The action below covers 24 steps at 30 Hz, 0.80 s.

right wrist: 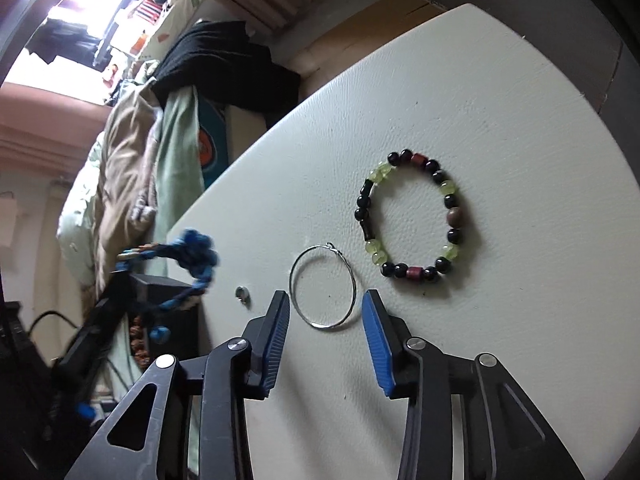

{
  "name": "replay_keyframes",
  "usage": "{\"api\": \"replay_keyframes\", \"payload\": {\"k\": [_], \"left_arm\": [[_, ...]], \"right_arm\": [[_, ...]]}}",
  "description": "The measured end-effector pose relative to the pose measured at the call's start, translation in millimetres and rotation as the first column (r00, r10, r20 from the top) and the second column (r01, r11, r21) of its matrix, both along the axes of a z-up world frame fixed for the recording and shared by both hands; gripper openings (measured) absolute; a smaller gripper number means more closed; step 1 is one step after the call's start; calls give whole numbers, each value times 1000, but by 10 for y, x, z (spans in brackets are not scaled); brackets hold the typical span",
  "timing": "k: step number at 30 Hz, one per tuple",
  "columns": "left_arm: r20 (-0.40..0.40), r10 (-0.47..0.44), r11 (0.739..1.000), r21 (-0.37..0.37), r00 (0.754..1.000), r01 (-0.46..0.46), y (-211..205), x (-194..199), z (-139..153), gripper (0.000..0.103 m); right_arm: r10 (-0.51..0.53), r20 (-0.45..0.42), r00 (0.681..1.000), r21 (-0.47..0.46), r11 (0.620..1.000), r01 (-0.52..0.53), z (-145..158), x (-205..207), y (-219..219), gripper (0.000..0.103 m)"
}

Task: Organize jewelry
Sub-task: 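Close the left gripper on the blue bead strand while the right grasps the silver hoop earring, then drop the blue bead strand into the black box while the right gripper carries the hoop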

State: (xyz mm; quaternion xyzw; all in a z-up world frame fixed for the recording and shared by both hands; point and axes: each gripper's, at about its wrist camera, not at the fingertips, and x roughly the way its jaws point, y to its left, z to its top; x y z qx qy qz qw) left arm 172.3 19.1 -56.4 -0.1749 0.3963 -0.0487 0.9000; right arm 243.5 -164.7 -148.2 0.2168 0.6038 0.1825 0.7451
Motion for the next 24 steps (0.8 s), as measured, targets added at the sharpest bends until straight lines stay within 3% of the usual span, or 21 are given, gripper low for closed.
{"api": "replay_keyframes", "payload": {"k": [8, 17, 18, 19, 21, 24], "left_arm": [[22, 28, 1000, -16, 999, -27, 236, -127, 100, 7], [52, 80, 996, -35, 995, -79, 499, -278, 227, 7], [56, 87, 996, -35, 995, -85, 533, -300, 243, 7], [58, 94, 995, -34, 994, -92, 568, -316, 250, 7], [56, 104, 994, -33, 993, -103, 621, -338, 251, 7], [55, 120, 993, -26, 991, -119, 712, -386, 257, 7]], "right_arm": [[70, 90, 993, -146, 988, -56, 75, 65, 212, 29], [225, 175, 959, -396, 907, -140, 140, -2, 518, 28], [243, 183, 953, -421, 895, -148, 147, -15, 541, 24], [264, 188, 946, -457, 876, -154, 144, -31, 575, 15], [308, 196, 931, -534, 830, -162, 144, -71, 621, 12], [336, 198, 921, -537, 823, -185, 157, -75, 616, 4]]}}
